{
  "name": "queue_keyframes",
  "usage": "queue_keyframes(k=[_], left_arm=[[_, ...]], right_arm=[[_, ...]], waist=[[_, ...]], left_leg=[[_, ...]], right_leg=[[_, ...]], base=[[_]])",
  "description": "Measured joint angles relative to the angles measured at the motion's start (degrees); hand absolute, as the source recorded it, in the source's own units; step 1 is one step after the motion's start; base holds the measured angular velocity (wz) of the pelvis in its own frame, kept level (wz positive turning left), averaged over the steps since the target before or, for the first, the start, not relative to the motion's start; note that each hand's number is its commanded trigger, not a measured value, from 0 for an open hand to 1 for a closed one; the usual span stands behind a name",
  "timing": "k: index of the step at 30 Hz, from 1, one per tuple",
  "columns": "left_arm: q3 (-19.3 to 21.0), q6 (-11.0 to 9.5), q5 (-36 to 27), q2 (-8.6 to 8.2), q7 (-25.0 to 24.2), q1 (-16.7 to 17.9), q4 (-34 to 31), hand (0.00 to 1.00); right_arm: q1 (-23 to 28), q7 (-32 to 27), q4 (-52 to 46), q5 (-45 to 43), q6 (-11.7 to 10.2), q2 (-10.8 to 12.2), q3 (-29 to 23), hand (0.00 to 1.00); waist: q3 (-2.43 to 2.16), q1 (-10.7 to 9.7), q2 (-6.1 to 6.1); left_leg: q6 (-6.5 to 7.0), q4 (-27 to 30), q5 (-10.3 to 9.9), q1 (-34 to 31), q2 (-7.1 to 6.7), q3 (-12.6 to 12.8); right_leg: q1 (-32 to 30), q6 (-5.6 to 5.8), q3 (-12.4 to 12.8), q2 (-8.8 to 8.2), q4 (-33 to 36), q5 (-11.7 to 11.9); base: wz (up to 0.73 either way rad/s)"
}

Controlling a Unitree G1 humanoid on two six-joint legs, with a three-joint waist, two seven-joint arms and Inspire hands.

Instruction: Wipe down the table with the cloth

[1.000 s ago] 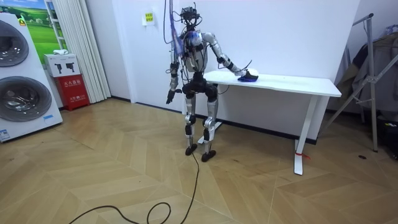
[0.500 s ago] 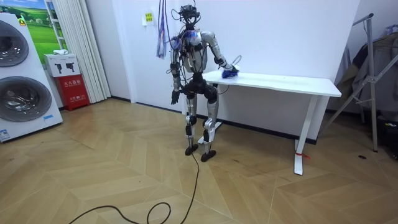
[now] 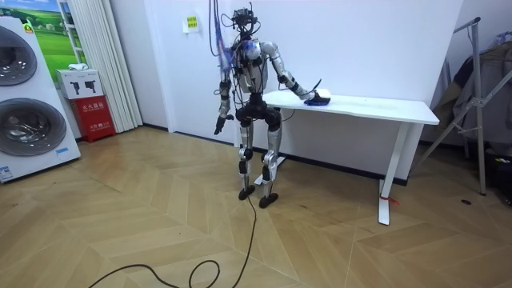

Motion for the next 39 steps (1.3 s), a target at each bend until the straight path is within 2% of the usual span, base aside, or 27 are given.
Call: queue_keyframes(k=[4,6,7,8,10,11,12,14,15,16,17,19,20,21,22,23,24,25,26,27,28,29,30,32,33,36,39], left_arm=[[-0.8,-0.3,1.3,-0.06,0.1,-0.9,0.2,0.00],[-3.6,-0.2,1.2,0.18,1.0,-2.3,1.0,0.00],[-4.4,-0.2,1.1,0.20,1.2,-2.9,1.1,0.00],[-6.3,-0.2,0.7,0.66,1.4,-4.9,2.3,0.00],[-7.7,-0.9,0.7,1.15,1.3,-8.2,5.5,0.00],[-8.2,-1.9,0.7,1.88,1.2,-10.9,7.2,0.00],[-8.2,-2.5,0.7,2.59,1.0,-12.6,8.0,0.00],[-9.3,-3.3,0.7,3.66,0.4,-16.0,7.8,0.00],[-10.5,-3.7,0.1,4.56,-0.4,-17.0,6.9,0.00],[-11.0,-3.8,-0.5,5.10,-0.7,-17.0,6.0,0.00],[-11.3,-3.7,-1.0,6.39,-1.3,-16.5,4.8,0.00],[-10.9,-2.7,-1.0,8.14,-1.7,-15.7,3.8,0.00],[-9.9,-2.4,-1.7,9.00,-2.2,-15.1,3.1,0.00],[-8.3,-2.3,-2.3,9.63,-2.5,-13.3,1.9,0.00],[-7.4,-2.3,-2.3,9.90,-2.5,-11.8,0.8,0.00],[-6.3,-2.3,-2.2,10.07,-2.5,-9.0,0.1,0.00],[-5.9,-2.1,-2.2,8.60,-2.6,-6.6,-0.5,0.00],[-5.8,-2.1,-2.1,7.71,-2.7,-5.7,-0.9,0.00],[-5.7,-2.1,-2.0,5.91,-2.8,-4.7,-1.1,0.00],[-5.7,-2.1,-2.2,4.62,-2.9,-4.4,-1.0,0.00],[-5.7,-2.1,-2.2,4.24,-2.9,-4.6,-1.0,0.00],[-5.7,-2.5,-2.2,3.74,-2.8,-5.0,-0.8,0.00],[-5.7,-2.9,-2.3,3.49,-2.8,-5.1,-0.8,0.00],[-6.8,-2.9,-3.8,3.41,-2.8,-5.8,-0.8,0.00],[-6.8,-2.8,-5.3,3.17,-2.8,-6.1,-0.8,0.00],[-6.7,-2.4,-5.6,1.91,-2.7,-5.9,-0.8,0.00],[-6.4,-1.4,-5.5,1.58,-1.6,-4.5,-1.1,0.00]], right_arm=[[-0.3,0.0,0.4,0.5,1.5,-0.2,-1.6,1.00],[-3.1,0.2,-2.0,0.9,6.9,1.8,-0.3,1.00],[-4.1,0.3,-2.6,0.9,8.4,2.3,0.3,1.00],[-6.2,0.8,-4.0,0.7,11.0,3.5,2.8,1.00],[-11.2,2.4,-5.5,-0.9,14.0,6.0,8.5,1.00],[-16.1,4.3,-5.4,-2.9,14.7,7.5,13.3,1.00],[-21.6,6.8,-4.9,-3.8,14.7,9.7,17.7,1.00],[-29.3,9.3,-3.5,-5.9,13.5,11.4,22.7,1.00],[-33.6,10.3,-2.6,-6.3,11.8,11.3,23.9,1.00],[-35.4,10.4,-1.7,-6.3,11.3,11.3,24.0,1.00],[-37.5,10.5,0.1,-6.1,10.8,11.1,23.9,1.00],[-37.5,10.5,2.0,-5.9,10.5,9.7,23.6,1.00],[-35.3,10.7,3.0,-5.8,9.9,7.9,23.2,1.00],[-31.5,10.9,2.5,-4.4,7.6,7.0,19.7,1.00],[-29.9,10.9,2.4,-4.4,6.4,7.0,17.9,1.00],[-25.9,10.5,1.7,-4.4,4.5,6.4,14.5,1.00],[-20.5,10.2,-0.6,-4.3,4.3,4.4,12.0,1.00],[-18.6,10.1,-1.7,-4.0,4.0,3.4,10.6,1.00],[-15.3,10.2,-3.4,-3.5,3.9,1.8,8.5,1.00],[-14.2,10.8,-4.0,-3.1,4.1,0.9,7.0,1.00],[-14.2,11.3,-4.1,-2.6,4.3,0.6,7.0,1.00],[-14.6,12.8,-4.5,-2.6,4.6,0.4,6.9,1.00],[-15.2,14.3,-5.1,-3.0,4.8,0.5,7.0,1.00],[-15.7,16.3,-7.7,-2.8,5.7,0.5,8.6,1.00],[-16.3,17.3,-9.9,-2.9,6.6,0.8,10.1,1.00],[-18.8,17.9,-11.5,-5.6,6.0,0.9,12.9,1.00],[-18.5,16.5,-11.0,-7.4,5.0,0.7,12.7,1.00]], waist=[[-0.13,0.3,0.34],[-0.09,2.2,0.61],[-0.04,3.3,0.67],[0.08,5.6,0.90],[0.30,9.6,1.21],[0.57,11.7,1.20],[1.33,13.3,1.24],[2.14,15.0,1.06],[2.24,15.8,1.02],[2.22,16.0,0.98],[1.94,16.0,0.42],[1.90,16.0,-0.13],[1.97,15.8,-0.58],[2.01,14.4,-0.85],[1.97,13.1,-1.02],[1.51,10.0,-0.95],[0.52,8.2,-0.61],[0.11,7.6,-0.14],[0.23,6.9,-0.34],[0.52,6.3,-0.39],[0.66,6.1,-0.36],[0.99,6.3,-0.22],[1.13,6.4,-0.19],[1.27,6.8,0.30],[1.59,7.6,0.90],[1.80,8.2,2.32],[1.35,6.7,2.79]], left_leg=[[0.19,2.7,-1.8,-0.5,0.59,2.4],[0.23,3.9,-2.1,-1.0,1.62,5.4],[0.32,4.4,-2.2,-1.2,1.95,6.5],[0.19,5.4,-2.4,-2.1,2.74,8.3],[-0.51,8.0,-3.4,-4.1,4.24,11.3],[-1.42,10.2,-4.3,-6.0,5.21,12.0],[-2.58,12.4,-5.1,-8.2,6.52,11.8],[-3.58,15.9,-5.6,-13.2,8.23,10.0],[-4.34,17.2,-5.2,-17.1,8.95,7.4],[-4.95,17.5,-4.8,-18.4,9.27,6.0],[-6.31,17.5,-3.5,-20.0,10.06,3.6],[-8.58,17.3,-2.5,-21.1,11.46,0.0],[-10.45,16.3,-1.8,-20.8,12.53,-2.2],[-12.57,15.2,-1.3,-20.1,13.93,-4.2],[-13.69,14.8,-1.0,-19.7,14.60,-4.7],[-15.68,14.3,-0.1,-19.2,16.44,-4.8],[-14.99,13.0,1.4,-18.6,18.71,-3.5],[-14.52,12.6,2.2,-18.3,18.88,-1.9],[-14.09,11.7,2.9,-16.9,18.44,2.7],[-13.67,11.5,2.9,-16.2,17.23,5.0],[-13.22,11.5,2.6,-15.7,16.69,6.1],[-11.67,11.9,1.7,-14.5,15.37,7.0],[-9.95,11.9,0.6,-13.8,13.14,7.0],[-8.66,10.9,-0.3,-12.8,10.35,7.2],[-8.49,9.5,-0.4,-11.7,9.65,7.0],[-7.96,5.2,1.0,-9.4,9.17,7.1],[-7.51,0.6,3.1,-6.9,8.10,7.0]], right_leg=[[-1.6,1.02,-0.7,-0.49,3.0,-0.6],[-4.4,1.19,-2.1,-1.06,7.9,-1.3],[-5.7,1.22,-2.0,-1.28,9.6,-1.6],[-8.3,1.29,-2.2,-1.61,13.1,-2.1],[-12.1,1.37,-3.5,-4.72,21.0,-4.8],[-13.5,1.95,-3.7,-7.80,23.7,-6.6],[-13.9,2.29,-3.7,-10.53,23.4,-7.1],[-14.8,3.00,-3.5,-13.85,20.3,-6.7],[-15.2,4.13,-3.7,-15.38,16.7,-5.6],[-15.2,4.41,-3.6,-15.74,14.8,-4.6],[-14.7,4.83,-3.8,-16.26,11.4,-2.7],[-14.4,5.25,-4.3,-16.33,7.6,0.1],[-14.3,5.34,-5.5,-15.74,5.6,1.8],[-13.8,5.51,-7.4,-14.33,4.4,3.4],[-13.8,5.33,-9.2,-13.69,4.7,4.4],[-13.2,9.03,-10.4,-12.32,7.3,3.7],[-12.7,7.21,-12.1,-10.50,9.0,0.7],[-12.6,6.45,-12.5,-10.07,9.7,-0.2],[-12.5,5.14,-12.8,-9.43,9.9,-1.2],[-12.7,3.30,-13.0,-8.58,9.7,-1.6],[-12.9,1.77,-12.6,-8.01,9.7,-1.8],[-13.1,-2.31,-11.5,-6.96,9.3,-2.1],[-13.0,-3.80,-10.9,-6.32,8.8,-2.1],[-13.6,-4.05,-9.1,-5.13,8.7,-2.0],[-14.1,-4.81,-7.3,-4.22,8.6,-1.9],[-15.2,-7.43,-2.6,-2.43,8.3,-1.6],[-15.0,-8.38,-2.0,-2.16,6.8,-1.5]], base=[[-0.41],[-0.57],[-0.84],[-1.00],[-0.97],[-0.62],[-0.43],[0.29],[0.73],[1.01],[0.95],[0.92],[0.94],[0.96],[1.13],[1.04],[0.94],[0.47],[0.15],[0.00],[-0.31],[-0.58],[-0.62],[-0.61],[-0.77],[-0.75],[-0.07]])
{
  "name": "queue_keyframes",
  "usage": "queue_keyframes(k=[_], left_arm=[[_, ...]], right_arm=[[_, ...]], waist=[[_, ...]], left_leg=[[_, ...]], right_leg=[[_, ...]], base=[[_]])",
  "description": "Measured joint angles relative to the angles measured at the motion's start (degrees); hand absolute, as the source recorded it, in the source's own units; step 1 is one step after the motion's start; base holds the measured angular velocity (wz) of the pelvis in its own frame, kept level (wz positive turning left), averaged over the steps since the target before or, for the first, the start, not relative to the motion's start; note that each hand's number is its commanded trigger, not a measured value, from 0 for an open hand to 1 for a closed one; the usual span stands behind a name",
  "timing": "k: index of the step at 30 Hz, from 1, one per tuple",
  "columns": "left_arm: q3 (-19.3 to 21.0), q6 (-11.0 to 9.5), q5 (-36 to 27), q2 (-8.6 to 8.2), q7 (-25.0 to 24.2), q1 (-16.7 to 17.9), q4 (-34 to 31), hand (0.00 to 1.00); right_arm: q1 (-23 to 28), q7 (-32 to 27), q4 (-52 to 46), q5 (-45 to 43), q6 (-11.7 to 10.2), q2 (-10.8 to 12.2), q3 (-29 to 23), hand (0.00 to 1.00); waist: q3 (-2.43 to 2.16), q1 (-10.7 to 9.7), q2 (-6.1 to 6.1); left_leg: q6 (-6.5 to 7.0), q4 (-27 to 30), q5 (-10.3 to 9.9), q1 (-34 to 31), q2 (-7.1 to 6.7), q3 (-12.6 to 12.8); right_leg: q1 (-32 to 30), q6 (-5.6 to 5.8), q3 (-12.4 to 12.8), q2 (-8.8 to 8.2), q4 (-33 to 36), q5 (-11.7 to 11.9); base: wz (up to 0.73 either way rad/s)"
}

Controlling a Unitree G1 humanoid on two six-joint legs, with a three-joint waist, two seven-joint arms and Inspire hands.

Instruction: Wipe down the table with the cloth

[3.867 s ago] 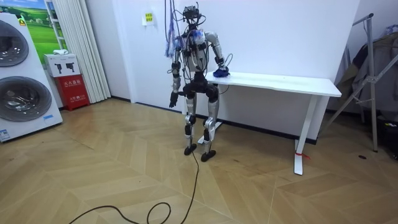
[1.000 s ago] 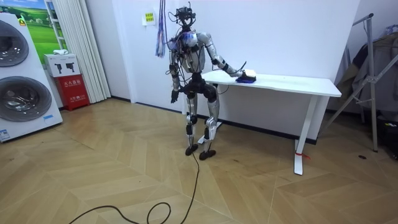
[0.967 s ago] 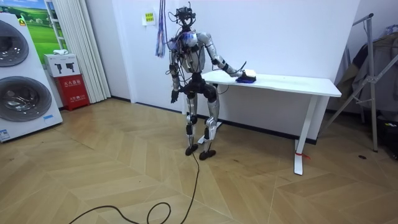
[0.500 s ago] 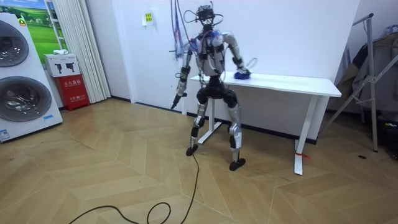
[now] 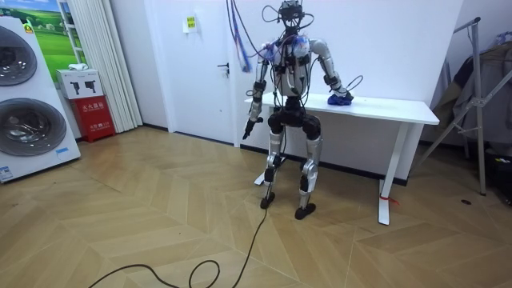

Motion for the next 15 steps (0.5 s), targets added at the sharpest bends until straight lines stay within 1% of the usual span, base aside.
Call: queue_keyframes(k=[1,2,3,4,5,6,7,8,9,11,13,14,15], left_arm=[[0.3,0.2,0.0,0.00,0.4,0.2,0.0,0.00],[1.0,0.3,0.0,0.13,1.0,0.8,0.1,0.00],[1.5,0.4,0.1,0.54,1.6,1.4,0.1,0.00],[2.1,0.3,0.1,0.70,1.7,1.6,0.2,0.00],[3.5,0.3,0.1,0.97,2.0,1.7,0.4,0.00],[4.9,-0.3,0.3,1.47,2.3,2.2,0.6,0.00],[5.8,-0.5,0.5,1.59,2.5,2.4,0.7,0.00],[7.0,-0.6,1.4,1.60,2.7,3.0,1.4,0.00],[7.4,-0.7,1.8,1.50,2.7,3.7,1.5,0.00],[7.6,-0.8,1.8,1.50,2.7,4.8,1.5,0.00],[7.4,-0.8,1.8,1.44,2.7,4.7,1.4,0.00],[7.3,-1.0,1.6,1.10,2.6,4.5,1.3,0.00],[6.3,-0.9,1.0,0.81,2.6,4.1,1.4,0.00]], right_arm=[[0.5,-0.5,0.4,-0.1,-0.7,0.0,-0.3,1.00],[2.3,-2.0,1.2,-0.1,-1.9,0.0,-0.8,1.00],[4.1,-4.2,2.6,-0.1,-3.3,0.1,-1.9,1.00],[5.3,-5.2,3.4,0.0,-4.1,0.2,-2.8,1.00],[8.2,-7.3,4.9,0.7,-5.2,0.2,-5.0,1.00],[10.7,-9.0,6.6,2.2,-6.0,0.4,-7.1,1.00],[12.0,-9.8,7.5,3.0,-6.4,0.5,-8.0,1.00],[14.9,-11.1,7.9,4.0,-6.7,0.5,-10.1,1.00],[16.7,-12.1,7.7,4.9,-6.8,0.4,-11.6,1.00],[17.5,-12.5,7.7,5.2,-6.7,0.3,-12.8,1.00],[16.5,-12.3,7.0,5.3,-5.4,0.4,-12.5,1.00],[15.2,-12.2,6.5,5.1,-3.8,0.4,-11.8,1.00],[13.6,-11.8,5.2,4.8,-1.8,0.5,-10.7,1.00]], waist=[[-0.21,-0.7,-0.10],[-0.59,-1.7,-0.45],[-0.67,-2.6,-0.88],[-0.79,-3.4,-1.30],[-1.08,-4.1,-2.27],[-1.01,-4.0,-3.49],[-0.98,-4.1,-4.18],[-1.08,-4.1,-4.69],[-1.09,-3.9,-4.67],[-1.17,-3.8,-4.42],[-1.24,-3.4,-3.96],[-1.18,-3.1,-3.44],[-1.15,-3.1,-2.96]], left_leg=[[0.16,-0.3,0.2,0.1,-0.21,-0.2],[0.19,-0.8,0.2,0.4,-0.44,-0.7],[0.20,-1.0,0.2,0.9,-0.79,-1.7],[0.21,-1.0,0.2,1.1,-1.04,-2.2],[0.24,-1.3,0.2,1.9,-1.30,-3.2],[0.22,-1.4,0.2,2.9,-1.69,-3.7],[0.22,-1.4,0.1,3.4,-1.98,-3.7],[0.24,-1.4,-0.5,4.2,-2.13,-3.7],[0.21,-1.2,-1.6,4.9,-2.10,-3.6],[0.35,-0.8,-2.6,4.9,-2.07,-3.2],[0.41,-0.7,-2.8,4.8,-2.06,-3.2],[0.40,-0.6,-3.0,4.9,-2.06,-2.9],[0.38,-0.5,-3.1,5.0,-2.05,-2.6]], right_leg=[[0.4,0.00,-0.1,-0.04,-0.5,0.0],[1.4,0.21,-0.7,-0.10,-1.4,0.1],[2.7,0.83,-1.1,-0.21,-2.0,0.5],[3.5,1.20,-0.9,-0.23,-2.7,0.7],[5.1,2.60,-0.6,-0.34,-3.3,1.5],[6.4,5.66,-0.4,-0.82,-3.4,1.8],[7.2,7.59,-0.4,-1.20,-3.6,2.0],[9.0,9.89,-0.7,-1.39,-4.5,2.2],[10.1,10.78,-0.9,-1.36,-4.9,2.0],[10.7,11.24,-1.0,-1.27,-5.4,1.9],[11.1,11.51,-1.6,-1.28,-5.4,2.0],[11.0,11.55,-1.7,-1.28,-5.3,2.1],[10.8,11.56,-1.6,-1.26,-5.3,2.1]], base=[[0.20],[0.39],[0.49],[0.69],[0.71],[0.62],[0.43],[0.27],[0.16],[-0.09],[-0.10],[-0.26],[-0.34]])
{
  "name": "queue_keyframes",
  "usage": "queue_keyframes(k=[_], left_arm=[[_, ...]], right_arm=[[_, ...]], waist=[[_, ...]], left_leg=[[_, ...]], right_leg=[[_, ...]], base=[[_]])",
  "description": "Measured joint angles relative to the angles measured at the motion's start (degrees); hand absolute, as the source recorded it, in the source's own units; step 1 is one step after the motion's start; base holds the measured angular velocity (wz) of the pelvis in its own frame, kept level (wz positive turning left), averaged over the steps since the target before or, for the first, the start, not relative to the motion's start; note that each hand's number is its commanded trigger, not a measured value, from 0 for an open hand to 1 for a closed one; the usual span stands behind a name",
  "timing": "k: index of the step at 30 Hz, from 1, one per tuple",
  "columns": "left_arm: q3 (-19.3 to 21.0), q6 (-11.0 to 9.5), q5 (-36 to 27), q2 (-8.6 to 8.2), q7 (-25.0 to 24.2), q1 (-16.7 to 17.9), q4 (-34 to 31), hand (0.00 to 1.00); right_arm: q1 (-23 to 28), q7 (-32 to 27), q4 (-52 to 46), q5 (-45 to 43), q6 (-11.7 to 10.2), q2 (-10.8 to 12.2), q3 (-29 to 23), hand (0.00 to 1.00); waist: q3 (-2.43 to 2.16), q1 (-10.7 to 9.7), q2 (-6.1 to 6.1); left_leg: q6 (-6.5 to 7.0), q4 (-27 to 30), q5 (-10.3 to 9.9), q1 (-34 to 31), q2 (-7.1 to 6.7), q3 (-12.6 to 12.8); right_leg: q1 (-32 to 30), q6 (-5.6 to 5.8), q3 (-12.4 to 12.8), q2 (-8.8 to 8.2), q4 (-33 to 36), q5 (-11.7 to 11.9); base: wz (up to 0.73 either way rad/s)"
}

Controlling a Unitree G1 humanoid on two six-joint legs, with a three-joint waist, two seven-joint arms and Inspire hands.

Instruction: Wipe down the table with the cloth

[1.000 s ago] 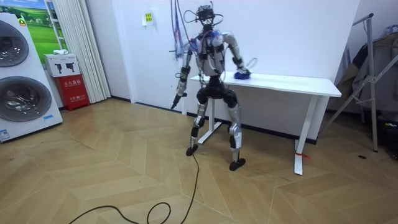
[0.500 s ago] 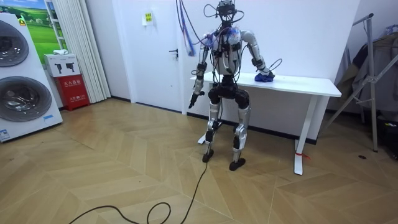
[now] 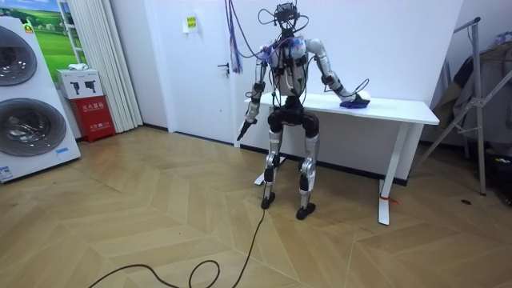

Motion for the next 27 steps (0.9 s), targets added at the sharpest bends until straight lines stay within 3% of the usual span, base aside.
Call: queue_keyframes(k=[1,2,3,4,5,6,8,9,10,12,14,16,18,19,21,25,27], left_arm=[[-0.3,0.0,0.0,-0.17,0.0,-0.4,0.0,0.00],[-0.8,0.1,0.1,-0.52,0.0,-1.8,0.0,0.00],[-2.4,0.1,0.1,-0.69,0.0,-3.5,-0.1,0.00],[-3.2,0.1,0.1,-0.88,0.0,-4.0,-0.5,0.00],[-4.6,0.0,0.1,-1.08,-0.1,-4.7,-1.2,0.00],[-6.4,0.0,0.1,-1.03,-0.1,-6.5,-1.2,0.00],[-8.3,-0.3,0.2,-1.24,-0.8,-8.6,-1.4,0.00],[-8.5,-0.7,0.4,-1.21,-1.2,-8.4,-2.0,0.00],[-8.3,-0.6,0.8,-1.03,-1.2,-8.0,-2.2,0.00],[-7.7,1.1,1.1,0.42,-1.0,-4.1,-2.5,0.00],[-6.6,2.4,1.3,0.48,-1.3,-0.4,-2.5,0.00],[-4.3,2.7,1.9,0.00,-1.7,2.3,-2.5,0.00],[-0.7,2.6,1.8,-0.51,-1.8,5.4,-2.4,0.00],[0.4,2.6,1.8,-0.56,-1.9,5.8,-2.3,0.00],[4.1,1.6,1.9,0.01,-1.8,5.9,-2.2,0.00],[5.8,-0.8,1.9,0.27,-1.7,3.8,-2.0,0.00],[5.6,-2.2,2.4,0.20,-1.6,2.1,-3.1,0.00]], right_arm=[[-0.8,0.3,-0.9,-0.3,1.3,0.2,0.7,1.00],[-2.0,1.4,-3.9,-0.3,4.2,0.7,2.8,1.00],[-3.3,3.7,-8.8,-0.4,7.7,1.2,6.8,1.00],[-4.0,5.4,-12.3,-1.2,9.5,1.3,9.8,1.00],[-6.6,8.3,-17.6,-4.5,10.6,1.4,15.8,1.00],[-11.1,10.4,-20.1,-6.9,10.5,2.5,21.7,1.00],[-17.9,14.1,-20.4,-8.5,9.4,3.9,27.1,1.00],[-20.9,15.9,-20.4,-8.9,8.0,4.1,27.8,1.00],[-21.8,16.3,-20.4,-9.3,7.5,4.1,27.7,1.00],[-22.5,16.1,-18.7,-9.5,6.6,4.1,26.1,1.00],[-20.0,15.4,-14.6,-10.5,6.0,3.9,22.9,1.00],[-14.3,13.2,-8.6,-11.3,5.2,3.8,17.8,1.00],[-4.0,6.0,-6.8,-7.3,-1.3,3.6,9.6,1.00],[-2.5,4.8,-6.5,-7.0,-2.4,3.1,8.1,1.00],[2.5,1.2,-3.5,-5.6,-4.6,1.2,2.4,1.00],[4.7,-1.6,2.7,-3.6,-6.0,-0.8,-4.2,1.00],[4.8,-2.0,5.9,-2.4,-6.0,-1.8,-6.9,1.00]], waist=[[0.03,0.2,0.21],[0.22,1.0,0.76],[0.46,1.8,1.18],[0.48,2.3,1.37],[0.80,3.1,1.52],[0.94,3.5,1.31],[1.47,4.8,0.89],[1.63,7.0,0.50],[1.68,7.8,0.35],[1.51,8.5,-1.19],[1.55,7.9,-1.44],[1.55,6.4,-1.43],[1.23,3.7,-0.83],[1.20,2.8,-0.71],[0.34,0.9,-0.60],[0.08,-2.3,-0.38],[-0.04,-3.3,-0.25]], left_leg=[[-0.03,0.0,0.0,-0.1,0.04,0.3],[-0.19,0.0,0.1,-0.4,0.31,1.1],[-0.25,-0.1,0.4,-0.7,0.36,1.2],[-0.24,-0.1,0.5,-1.1,0.37,1.1],[-0.41,-0.1,0.6,-1.9,0.42,0.7],[-0.61,-0.2,1.0,-2.5,0.45,0.0],[-0.75,-0.4,1.6,-3.2,0.46,-0.9],[-0.57,-0.6,1.9,-3.2,0.46,-1.3],[-0.57,-0.7,1.9,-3.2,0.40,-1.8],[-0.27,-0.3,1.8,-2.9,-0.05,-3.7],[0.03,-0.1,1.6,-2.3,-0.21,-5.0],[0.14,0.0,1.7,-2.2,-0.96,-5.5],[0.47,-0.1,1.8,-1.9,-1.96,-4.2],[0.48,-0.1,1.8,-1.6,-2.08,-3.7],[0.50,-0.3,1.8,-0.7,-2.26,-2.5],[0.99,-0.2,1.5,0.8,-2.11,-1.3],[1.30,-0.2,0.2,1.3,-1.69,-0.7]], right_leg=[[-0.3,0.00,0.0,0.01,0.0,0.0],[-1.2,-0.27,0.2,0.14,0.4,0.2],[-2.8,-0.49,1.3,0.44,1.5,0.3],[-3.7,-0.74,1.8,0.58,2.1,0.4],[-5.1,-1.39,1.9,0.89,2.3,0.7],[-5.8,-1.75,1.8,1.16,2.4,1.0],[-6.0,-1.79,1.7,1.42,2.0,0.9],[-5.8,-1.79,1.6,1.50,1.7,0.9],[-5.5,-1.78,1.5,1.53,1.2,0.9],[-3.8,-1.35,-0.3,1.23,-0.2,0.7],[-2.6,-1.08,-2.1,0.99,-0.1,0.9],[-1.1,-0.92,-2.5,0.21,-0.3,0.9],[0.0,-0.17,-2.9,-1.04,-0.1,0.4],[0.5,-0.13,-2.9,-1.20,-0.3,0.4],[1.4,-0.02,-2.6,-1.35,-1.0,0.4],[2.4,0.53,-1.4,-1.26,-1.0,0.0],[2.9,1.24,-1.2,-0.82,-1.0,-0.5]], base=[[-0.44],[-0.47],[-0.52],[-0.56],[-0.37],[-0.17],[0.24],[0.27],[0.31],[0.48],[0.62],[0.78],[0.41],[0.00],[-0.16],[-0.17],[-0.23]])
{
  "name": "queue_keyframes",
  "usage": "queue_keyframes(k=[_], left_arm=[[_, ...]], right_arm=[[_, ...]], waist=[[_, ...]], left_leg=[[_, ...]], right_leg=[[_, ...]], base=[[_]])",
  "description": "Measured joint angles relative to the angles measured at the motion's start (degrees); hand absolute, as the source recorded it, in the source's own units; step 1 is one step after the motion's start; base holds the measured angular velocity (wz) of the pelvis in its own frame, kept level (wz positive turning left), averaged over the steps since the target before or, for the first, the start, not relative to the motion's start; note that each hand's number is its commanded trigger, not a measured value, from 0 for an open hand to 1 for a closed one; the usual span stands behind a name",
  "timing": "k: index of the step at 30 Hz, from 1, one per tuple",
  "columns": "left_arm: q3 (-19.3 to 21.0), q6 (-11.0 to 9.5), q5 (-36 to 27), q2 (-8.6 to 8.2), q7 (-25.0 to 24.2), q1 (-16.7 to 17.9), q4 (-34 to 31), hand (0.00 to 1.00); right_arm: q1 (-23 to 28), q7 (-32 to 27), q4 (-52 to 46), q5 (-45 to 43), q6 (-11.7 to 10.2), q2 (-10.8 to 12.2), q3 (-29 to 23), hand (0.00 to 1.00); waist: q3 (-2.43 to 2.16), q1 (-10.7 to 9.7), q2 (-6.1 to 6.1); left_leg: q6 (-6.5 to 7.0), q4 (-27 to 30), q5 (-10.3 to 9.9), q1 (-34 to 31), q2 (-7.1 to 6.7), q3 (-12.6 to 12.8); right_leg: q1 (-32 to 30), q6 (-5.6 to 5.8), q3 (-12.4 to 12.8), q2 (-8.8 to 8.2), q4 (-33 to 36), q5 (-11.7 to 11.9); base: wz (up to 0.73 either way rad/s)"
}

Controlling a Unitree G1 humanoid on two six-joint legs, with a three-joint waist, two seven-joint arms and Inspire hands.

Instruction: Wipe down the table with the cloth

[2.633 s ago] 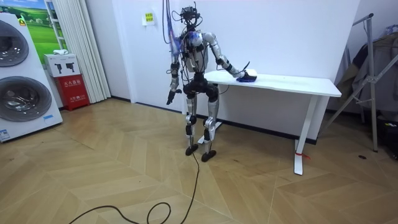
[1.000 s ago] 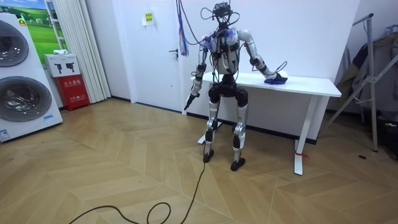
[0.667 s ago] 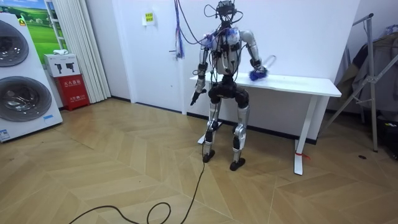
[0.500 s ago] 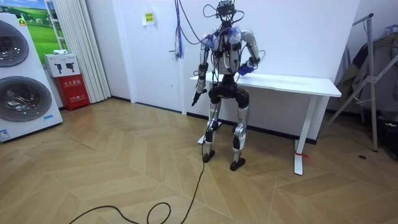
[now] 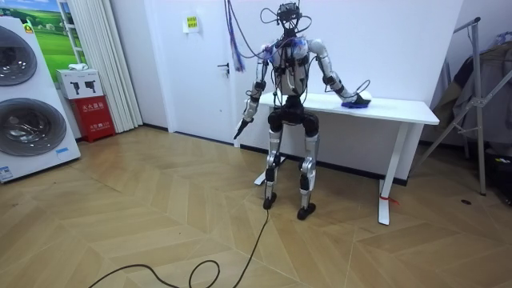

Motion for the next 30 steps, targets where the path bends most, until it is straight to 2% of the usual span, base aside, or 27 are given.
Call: queue_keyframes(k=[4,7,8,9,10,11,12,13,14,15,17,19,21,22,23,24,26,28,30], left_arm=[[-2.7,-0.3,0.0,-0.20,0.5,-2.0,-0.2,0.00],[-7.1,0.4,-1.3,-0.83,1.7,-2.6,0.4,0.00],[-8.6,1.1,-1.3,-1.21,1.9,-3.3,1.0,0.00],[-10.2,1.4,-1.2,-1.42,1.9,-4.0,1.7,0.00],[-11.2,1.6,-1.2,-1.41,1.9,-4.4,2.1,0.00],[-12.3,1.9,-1.1,-1.53,1.8,-5.0,2.7,0.00],[-12.8,2.0,-1.0,-1.72,1.6,-5.4,3.0,0.00],[-13.3,2.1,-0.9,-1.72,1.6,-5.7,3.0,0.00],[-14.2,2.3,-0.5,-1.80,1.0,-6.6,2.9,0.00],[-14.9,2.5,-0.5,-1.84,0.4,-6.5,1.9,0.00],[-14.9,3.2,-0.5,-1.77,0.1,-5.7,1.7,0.00],[-14.2,4.8,-0.6,-1.76,-0.4,-2.7,0.7,0.00],[-13.3,6.0,-0.6,-2.05,-0.8,0.7,-0.3,0.00],[-13.3,6.1,-0.5,-2.03,-0.9,1.2,-0.3,0.00],[-13.3,6.1,-0.5,-1.92,-0.9,1.5,-0.2,0.00],[-13.2,5.9,-0.5,-1.99,-1.0,2.1,-0.2,0.00],[-11.6,5.1,-0.6,-1.96,-1.0,2.8,-0.2,0.00],[-9.4,4.3,-0.5,-1.85,-0.8,2.9,-0.2,0.00],[-6.4,2.8,-0.5,-1.81,-0.4,2.1,-0.4,0.00]], right_arm=[[0.0,0.0,0.0,0.8,1.8,-0.7,0.0,1.00],[-3.3,0.4,-2.8,2.4,8.0,-0.1,3.7,1.00],[-4.5,1.7,-6.1,1.9,11.3,0.7,6.1,1.00],[-5.3,4.0,-11.5,-0.2,14.1,2.3,10.0,1.00],[-6.0,5.4,-14.4,-0.8,15.2,2.8,13.0,1.00],[-8.1,8.3,-20.2,-3.1,16.9,4.1,19.4,1.00],[-11.6,10.5,-24.3,-6.4,16.9,6.3,25.4,1.00],[-14.2,11.6,-24.7,-7.7,16.4,7.4,28.4,1.00],[-19.7,14.1,-23.9,-10.1,15.2,9.4,32.3,1.00],[-24.1,16.0,-22.8,-11.6,13.8,10.3,34.2,1.00],[-28.5,18.2,-21.6,-12.7,13.4,10.7,35.4,1.00],[-29.0,18.8,-21.5,-13.0,13.1,10.7,35.2,1.00],[-24.6,18.3,-19.1,-14.1,12.4,10.4,33.1,1.00],[-23.0,17.8,-17.5,-14.4,12.2,10.1,32.7,1.00],[-18.7,16.1,-13.9,-11.5,9.9,10.0,29.8,1.00],[-13.9,11.4,-15.0,-9.8,6.2,9.6,27.3,1.00],[-10.1,6.6,-14.5,-8.5,3.3,7.9,24.9,1.00],[-6.4,2.6,-13.6,-7.1,1.9,6.5,20.4,1.00],[-1.8,-2.0,-10.9,-3.5,0.9,4.2,13.0,1.00]], waist=[[-0.14,-0.1,0.33],[-0.16,1.9,1.11],[-0.08,3.0,1.32],[0.02,4.5,1.51],[0.08,5.2,1.60],[0.14,6.4,1.60],[0.39,7.6,1.50],[0.76,8.2,1.43],[1.33,9.3,1.28],[1.44,11.2,1.11],[1.42,13.7,0.90],[1.45,14.1,0.43],[1.51,13.2,0.38],[1.54,12.4,0.43],[1.53,11.0,0.43],[1.44,9.3,0.56],[1.30,7.9,0.86],[1.22,6.1,0.99],[0.87,2.9,0.85]], left_leg=[[-0.41,0.8,-0.6,0.3,0.21,0.6],[-0.50,1.0,-0.5,0.4,0.73,1.8],[-0.52,1.0,-0.5,0.2,0.83,1.8],[-0.51,1.1,-0.5,-0.3,0.91,1.5],[-0.49,1.1,-0.5,-0.6,0.91,1.1],[-0.50,1.0,-0.4,-1.1,0.93,0.0],[-0.58,1.0,-0.3,-1.6,0.97,-1.4],[-0.72,1.0,-0.1,-1.7,1.01,-1.9],[-0.97,1.0,0.1,-2.1,1.06,-3.0],[-0.87,1.0,0.4,-2.6,0.94,-4.1],[-0.65,0.4,0.6,-2.9,0.73,-5.4],[-0.49,0.3,0.8,-3.0,0.25,-7.2],[-0.37,0.5,0.8,-2.6,-0.31,-8.5],[-0.32,0.7,0.9,-2.5,-0.43,-8.5],[-0.08,0.7,1.0,-2.3,-0.87,-8.5],[0.18,0.6,1.2,-2.1,-1.50,-7.3],[0.22,0.3,1.2,-0.9,-1.85,-4.9],[0.22,0.0,1.2,-0.1,-1.92,-3.6],[0.25,0.0,1.2,0.0,-2.15,-2.5]], right_leg=[[0.2,-0.23,0.2,0.16,0.1,0.1],[-1.1,-1.15,2.4,0.87,1.2,0.7],[-2.1,-1.71,3.2,1.27,1.4,1.1],[-3.6,-2.21,3.9,1.80,2.0,1.4],[-4.2,-2.49,4.3,2.13,2.2,1.6],[-5.3,-3.09,4.4,2.72,2.3,2.0],[-5.9,-3.48,4.5,3.28,2.1,2.2],[-5.9,-3.69,4.5,3.48,2.0,2.2],[-5.9,-3.91,4.3,3.71,2.0,1.9],[-6.0,-3.84,3.5,3.66,1.7,1.6],[-5.5,-3.63,1.9,3.45,0.8,1.3],[-4.5,-3.23,0.1,3.13,-0.2,1.0],[-2.8,-2.95,-1.7,2.61,-0.6,0.8],[-2.1,-2.94,-2.2,2.45,-0.6,0.8],[-1.1,-2.72,-2.4,1.99,-0.7,0.7],[-0.4,-1.89,-1.4,1.25,-0.8,0.2],[0.2,-1.17,0.2,0.72,-0.9,-0.3],[0.4,-1.16,0.5,0.56,-0.9,-0.3],[0.5,-1.13,0.6,0.18,-0.7,-0.3]], base=[[-0.21],[-0.47],[-0.67],[-0.69],[-0.63],[-0.45],[-0.26],[0.11],[0.44],[0.54],[0.56],[0.53],[0.62],[0.87],[0.83],[0.60],[-0.19],[-0.34],[-0.14]])
